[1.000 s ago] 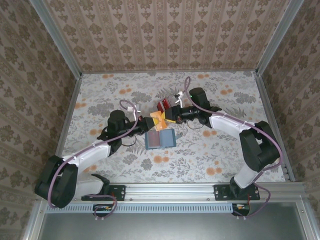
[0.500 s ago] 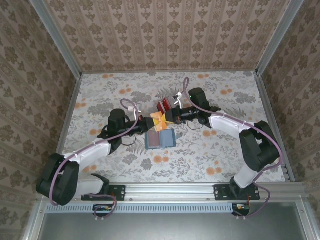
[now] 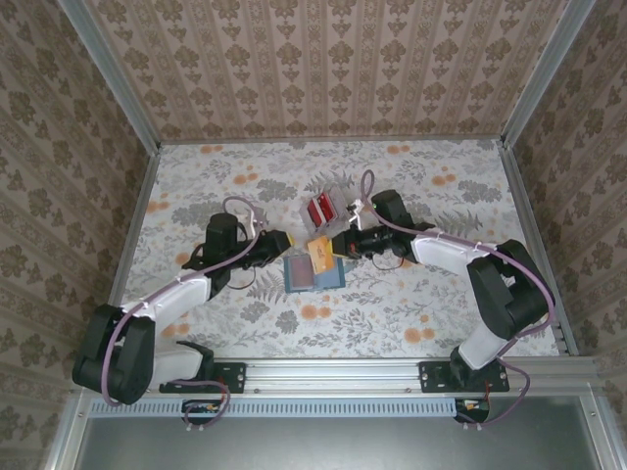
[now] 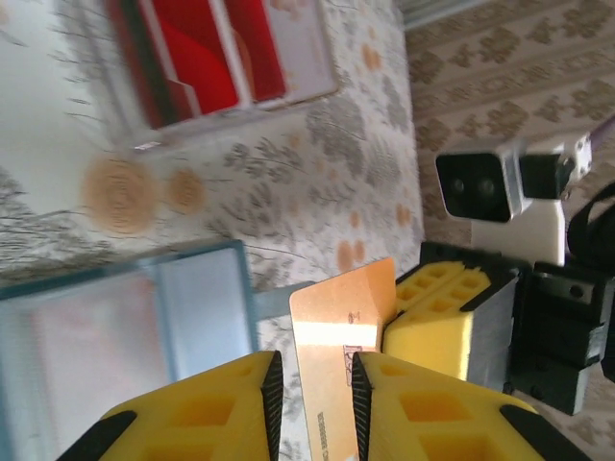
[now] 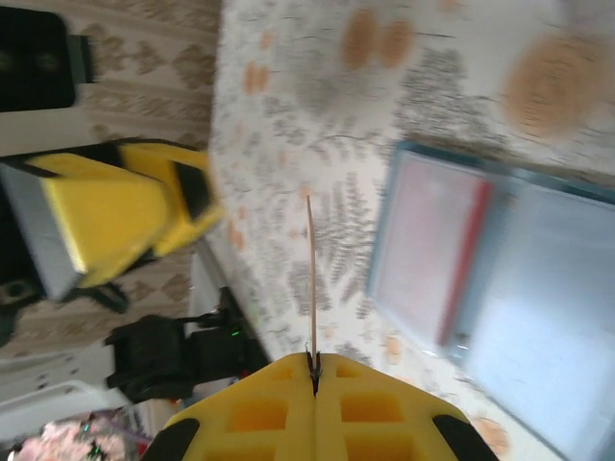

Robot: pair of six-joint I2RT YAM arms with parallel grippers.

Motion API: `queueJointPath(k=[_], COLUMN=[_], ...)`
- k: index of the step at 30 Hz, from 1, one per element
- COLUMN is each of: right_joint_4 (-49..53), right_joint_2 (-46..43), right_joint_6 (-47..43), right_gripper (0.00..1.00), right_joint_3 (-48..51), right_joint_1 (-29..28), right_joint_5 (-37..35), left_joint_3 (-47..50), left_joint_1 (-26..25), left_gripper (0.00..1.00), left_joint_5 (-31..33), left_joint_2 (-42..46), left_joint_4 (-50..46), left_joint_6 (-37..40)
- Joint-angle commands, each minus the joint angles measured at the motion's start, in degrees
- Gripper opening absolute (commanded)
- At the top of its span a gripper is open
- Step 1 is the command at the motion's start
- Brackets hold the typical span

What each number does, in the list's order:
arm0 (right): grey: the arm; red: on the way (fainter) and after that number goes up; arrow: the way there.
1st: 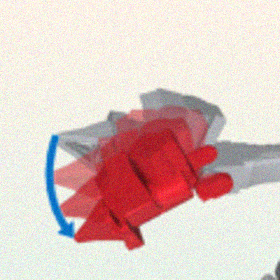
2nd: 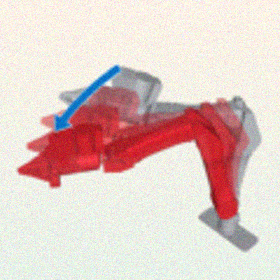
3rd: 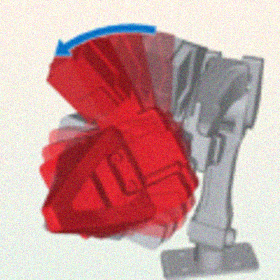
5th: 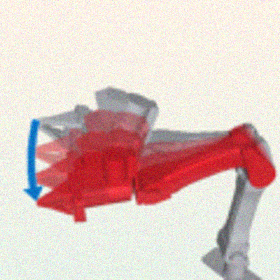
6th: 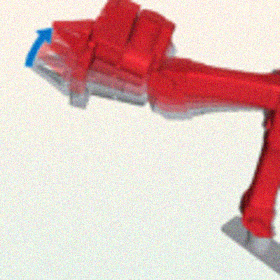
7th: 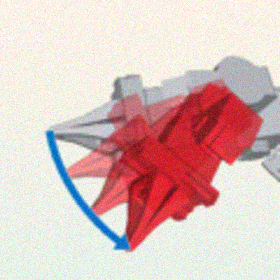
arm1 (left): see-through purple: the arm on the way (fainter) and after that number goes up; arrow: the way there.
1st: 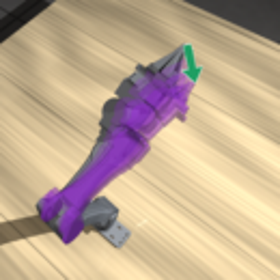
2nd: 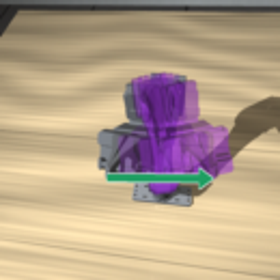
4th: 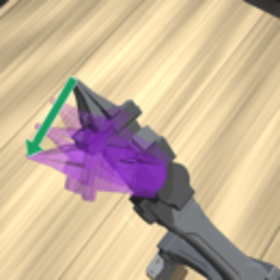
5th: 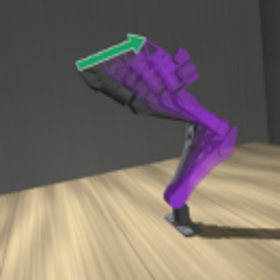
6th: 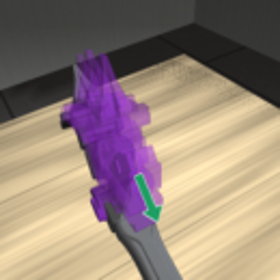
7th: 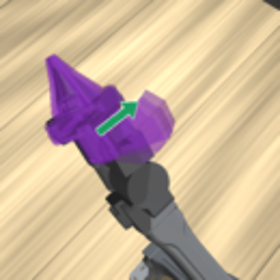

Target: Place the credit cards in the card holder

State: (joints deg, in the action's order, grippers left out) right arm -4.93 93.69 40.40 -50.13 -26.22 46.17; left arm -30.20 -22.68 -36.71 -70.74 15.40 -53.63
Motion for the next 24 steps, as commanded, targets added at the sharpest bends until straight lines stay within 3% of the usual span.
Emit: queueJointPath(k=[1, 9, 24], right_joint_4=[0.3, -10.2, -9.1], right_joint_2=[-1.3, 4.2, 5.1], right_joint_6=[-1.2, 1.9, 0.8], right_gripper=[0.01, 0.01, 0.02], right_joint_3=[3.2, 6.6, 5.0], right_joint_1=[-1.0, -3.8, -5.4], right_joint_5=[-8.5, -11.3, -11.8], left_joint_3=[0.8, 1.0, 0.0], left_joint_1=[1.1, 1.3, -2.3], left_gripper=[0.27, 0.25, 0.24], left_joint_5=[3.5, 8.9, 8.3], left_joint_2=[1.3, -2.6, -13.7], left_joint_4=[-6.4, -15.8, -12.5], left_joint_6=[4.6, 9.3, 10.0])
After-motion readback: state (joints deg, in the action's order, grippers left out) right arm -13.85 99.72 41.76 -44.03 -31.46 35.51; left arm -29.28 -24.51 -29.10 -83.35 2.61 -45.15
